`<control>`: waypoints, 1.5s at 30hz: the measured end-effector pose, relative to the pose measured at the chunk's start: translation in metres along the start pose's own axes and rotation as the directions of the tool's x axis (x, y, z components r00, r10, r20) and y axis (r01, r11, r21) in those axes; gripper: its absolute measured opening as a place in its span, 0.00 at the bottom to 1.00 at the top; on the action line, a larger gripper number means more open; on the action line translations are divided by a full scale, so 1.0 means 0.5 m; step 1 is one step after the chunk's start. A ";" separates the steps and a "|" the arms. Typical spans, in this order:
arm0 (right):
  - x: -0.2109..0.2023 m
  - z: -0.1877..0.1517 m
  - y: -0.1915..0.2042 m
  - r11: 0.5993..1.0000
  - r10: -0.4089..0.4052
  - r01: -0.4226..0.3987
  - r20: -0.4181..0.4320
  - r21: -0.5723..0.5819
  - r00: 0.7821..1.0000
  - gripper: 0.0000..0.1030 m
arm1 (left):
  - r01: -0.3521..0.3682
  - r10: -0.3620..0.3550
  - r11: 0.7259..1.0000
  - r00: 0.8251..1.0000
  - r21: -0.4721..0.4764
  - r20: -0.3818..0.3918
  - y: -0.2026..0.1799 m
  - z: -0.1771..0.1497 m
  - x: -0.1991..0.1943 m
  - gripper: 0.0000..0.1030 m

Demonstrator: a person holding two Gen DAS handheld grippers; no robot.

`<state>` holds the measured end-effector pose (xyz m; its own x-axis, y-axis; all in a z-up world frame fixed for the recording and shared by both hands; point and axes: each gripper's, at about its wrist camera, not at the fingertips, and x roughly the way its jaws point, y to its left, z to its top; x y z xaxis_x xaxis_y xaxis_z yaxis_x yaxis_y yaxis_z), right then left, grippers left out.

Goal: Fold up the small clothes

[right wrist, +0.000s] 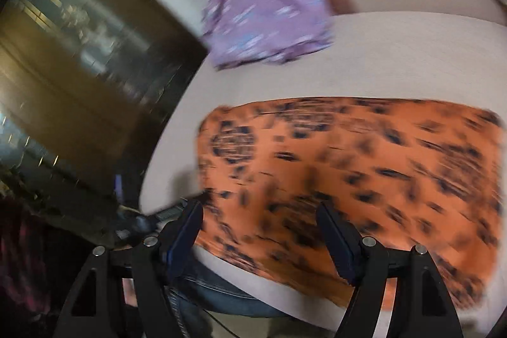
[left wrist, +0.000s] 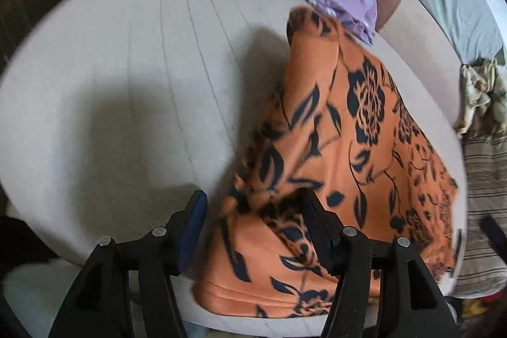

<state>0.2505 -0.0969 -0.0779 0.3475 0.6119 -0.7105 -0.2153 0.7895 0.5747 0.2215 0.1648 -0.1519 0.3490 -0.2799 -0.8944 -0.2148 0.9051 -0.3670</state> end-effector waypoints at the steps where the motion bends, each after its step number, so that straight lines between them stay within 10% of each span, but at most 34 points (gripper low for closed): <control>1: 0.032 0.021 0.020 1.000 0.017 -0.018 -0.031 -0.017 0.999 0.75 | -0.002 0.002 1.000 1.000 -0.001 0.001 -0.002 0.001 0.004 0.60; 14: 0.323 0.159 0.135 0.993 0.065 -0.090 -0.291 -0.073 0.955 0.75 | 0.129 -0.125 0.989 0.991 -0.067 0.056 0.072 -0.027 -0.077 0.43; 22: 0.083 -0.002 -0.025 0.996 0.052 -0.048 -0.058 0.075 0.997 0.75 | 0.245 -0.245 0.969 0.969 -0.017 -0.032 0.021 -0.069 -0.074 0.44; 28: -0.122 -0.150 -0.273 0.937 -0.114 0.082 0.077 0.339 0.990 0.75 | 0.176 -0.174 0.984 0.981 0.011 -0.082 -0.010 -0.082 -0.027 0.43; 33: -0.146 -0.225 -0.368 0.876 -0.014 -0.045 0.119 0.481 0.993 0.72 | 0.141 -0.140 0.989 0.989 0.036 -0.038 -0.037 -0.081 -0.022 0.33; 36: -0.125 -0.211 -0.335 0.901 -0.105 0.075 0.048 0.428 0.993 0.71 | 0.153 -0.152 0.988 0.986 0.008 -0.065 -0.036 -0.091 -0.010 0.30; 39: -0.085 -0.227 -0.329 0.891 -0.094 0.098 -0.031 0.444 0.995 0.65 | 0.152 -0.152 0.988 0.987 -0.013 -0.061 -0.033 -0.093 -0.008 0.30; 45: -0.048 -0.192 -0.355 0.879 -0.133 0.140 -0.047 0.456 0.990 0.12 | 0.129 -0.130 0.991 0.991 -0.034 -0.025 -0.019 -0.088 -0.020 0.04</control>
<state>0.1929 -0.2473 -0.2016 0.3303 0.5027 -0.7989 0.2751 0.7584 0.5909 0.1797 0.1451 -0.1507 0.3507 -0.4028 -0.8455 -0.1986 0.8503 -0.4874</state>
